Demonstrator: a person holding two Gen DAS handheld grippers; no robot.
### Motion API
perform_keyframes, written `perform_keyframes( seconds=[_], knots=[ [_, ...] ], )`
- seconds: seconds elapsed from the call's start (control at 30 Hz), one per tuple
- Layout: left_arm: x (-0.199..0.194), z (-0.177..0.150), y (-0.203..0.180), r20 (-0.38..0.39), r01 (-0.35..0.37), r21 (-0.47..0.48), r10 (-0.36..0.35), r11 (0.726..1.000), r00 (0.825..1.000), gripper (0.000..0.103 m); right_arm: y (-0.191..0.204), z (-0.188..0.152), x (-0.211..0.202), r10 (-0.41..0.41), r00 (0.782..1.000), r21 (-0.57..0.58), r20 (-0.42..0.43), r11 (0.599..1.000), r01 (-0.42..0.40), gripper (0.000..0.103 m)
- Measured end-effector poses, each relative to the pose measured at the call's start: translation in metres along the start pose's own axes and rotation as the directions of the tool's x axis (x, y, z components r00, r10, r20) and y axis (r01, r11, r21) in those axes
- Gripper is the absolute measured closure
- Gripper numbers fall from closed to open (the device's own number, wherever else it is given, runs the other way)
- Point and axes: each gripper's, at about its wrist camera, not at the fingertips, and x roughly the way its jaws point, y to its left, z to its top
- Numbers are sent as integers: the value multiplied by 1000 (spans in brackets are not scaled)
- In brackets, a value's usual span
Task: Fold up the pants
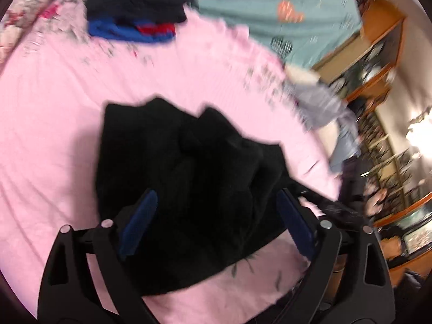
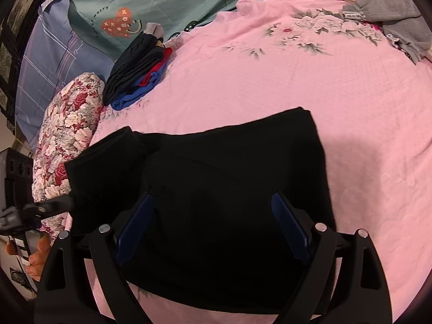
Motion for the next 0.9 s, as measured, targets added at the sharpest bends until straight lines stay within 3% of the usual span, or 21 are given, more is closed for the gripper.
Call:
perform_keyframes(
  seconds=[0.1,0.2,0.23,0.27,0.43,0.57,0.7,0.8,0.9],
  knots=[
    [-28,-1,11,94,-13,-18,15,1000,995,5,9,3,1,10,1000,-15,5,1000,-10,13],
    [-25,0,24,133,-232,-26,233,972,963,5,20,5,5,37,999,-29,-4,999,-37,13],
    [-14,-3,31,110,-314,-28,315,949,943,5,24,6,7,51,999,-33,-10,998,-51,13],
    [-5,-6,37,78,-343,-30,344,939,936,5,28,7,9,62,998,-35,-15,997,-62,13],
    [38,-28,59,-77,-374,-15,372,927,925,5,46,11,17,131,990,-34,-50,991,-132,13],
    [46,-37,52,-44,-436,65,439,898,897,3,58,13,25,178,981,-32,-81,983,-181,13],
    [48,-39,48,-28,-458,85,462,885,887,2,60,14,32,212,972,12,-103,977,-212,11],
    [47,-37,49,-25,-457,90,461,885,887,2,55,17,19,163,986,10,-20,987,-163,11],
    [44,-35,52,-32,-432,77,435,899,900,2,49,18,13,179,984,39,-8,983,-178,11]
  ],
)
